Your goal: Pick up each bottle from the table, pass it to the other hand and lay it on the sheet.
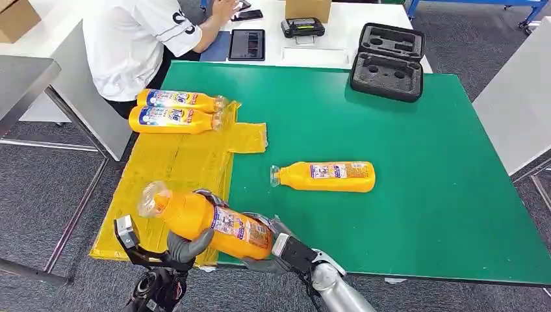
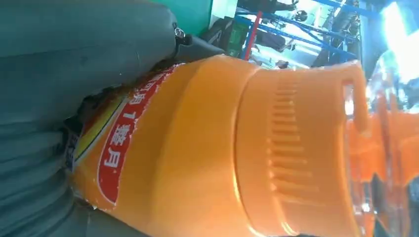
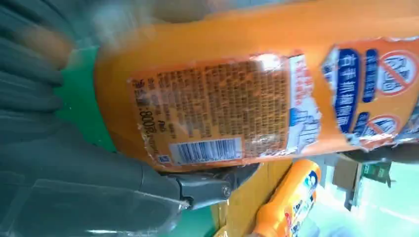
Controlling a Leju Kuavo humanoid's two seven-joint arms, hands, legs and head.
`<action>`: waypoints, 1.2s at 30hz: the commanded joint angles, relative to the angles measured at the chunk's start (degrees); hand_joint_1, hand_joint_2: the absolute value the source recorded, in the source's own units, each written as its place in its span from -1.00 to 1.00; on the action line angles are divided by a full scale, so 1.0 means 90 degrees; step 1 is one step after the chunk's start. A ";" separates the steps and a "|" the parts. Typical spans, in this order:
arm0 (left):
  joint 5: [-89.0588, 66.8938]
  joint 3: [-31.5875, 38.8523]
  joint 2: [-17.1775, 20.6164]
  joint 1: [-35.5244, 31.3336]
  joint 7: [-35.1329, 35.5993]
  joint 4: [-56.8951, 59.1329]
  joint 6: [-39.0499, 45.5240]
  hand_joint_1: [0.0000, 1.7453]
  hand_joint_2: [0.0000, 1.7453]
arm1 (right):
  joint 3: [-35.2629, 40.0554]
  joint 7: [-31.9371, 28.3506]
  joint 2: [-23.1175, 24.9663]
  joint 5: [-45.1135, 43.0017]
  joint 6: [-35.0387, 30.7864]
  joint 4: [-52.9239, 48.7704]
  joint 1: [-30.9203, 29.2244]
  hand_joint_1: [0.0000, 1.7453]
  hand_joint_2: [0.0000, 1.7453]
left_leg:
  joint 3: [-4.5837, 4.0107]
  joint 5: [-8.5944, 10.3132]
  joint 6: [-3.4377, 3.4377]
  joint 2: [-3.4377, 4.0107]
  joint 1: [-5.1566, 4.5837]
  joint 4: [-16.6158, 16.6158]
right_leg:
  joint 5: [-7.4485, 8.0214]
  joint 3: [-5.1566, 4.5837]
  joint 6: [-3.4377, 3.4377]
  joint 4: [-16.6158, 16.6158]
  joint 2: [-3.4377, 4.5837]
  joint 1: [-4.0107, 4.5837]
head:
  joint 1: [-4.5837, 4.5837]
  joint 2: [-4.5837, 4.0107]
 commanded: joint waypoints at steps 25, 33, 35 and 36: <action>-0.1696 0.1744 0.0727 -0.1490 -0.0133 -0.1590 0.2665 1.00 1.00 | -0.0214 -0.0056 -0.0379 -0.1060 0.0903 -0.1142 0.0291 -1.00 -1.00 | 0.0018 -0.0011 -0.0016 -0.0005 0.0018 0.0012 | -0.0013 0.0023 -0.0014 0.0008 -0.0005 0.0016 | 0.0002 0.0000; -0.3578 0.1256 0.1168 -0.2191 0.0356 -0.1983 0.3663 1.00 1.00 | -0.0844 0.0195 -0.0448 -0.1121 0.1019 -0.1862 0.0513 -1.00 -1.00 | 0.0009 0.0003 -0.0010 -0.0012 0.0012 0.0007 | -0.0007 0.0012 -0.0009 0.0006 -0.0012 0.0009 | 0.0000 0.0000; -0.3582 0.1256 0.1164 -0.2157 0.0348 -0.1973 0.3690 1.00 1.00 | -0.0847 0.0196 -0.0433 -0.1113 0.1017 -0.1849 0.0520 -1.00 -1.00 | 0.0026 -0.0004 -0.0011 -0.0003 0.0011 0.0003 | -0.0007 0.0028 -0.0014 0.0002 -0.0002 0.0008 | 0.0002 0.0000; -0.3582 0.1256 0.1164 -0.2157 0.0348 -0.1973 0.3690 1.00 1.00 | -0.0847 0.0196 -0.0433 -0.1113 0.1017 -0.1849 0.0520 -1.00 -1.00 | 0.0018 0.0001 -0.0010 -0.0001 0.0010 -0.0001 | 0.0007 0.0018 -0.0026 0.0000 0.0001 0.0008 | 0.0002 0.0000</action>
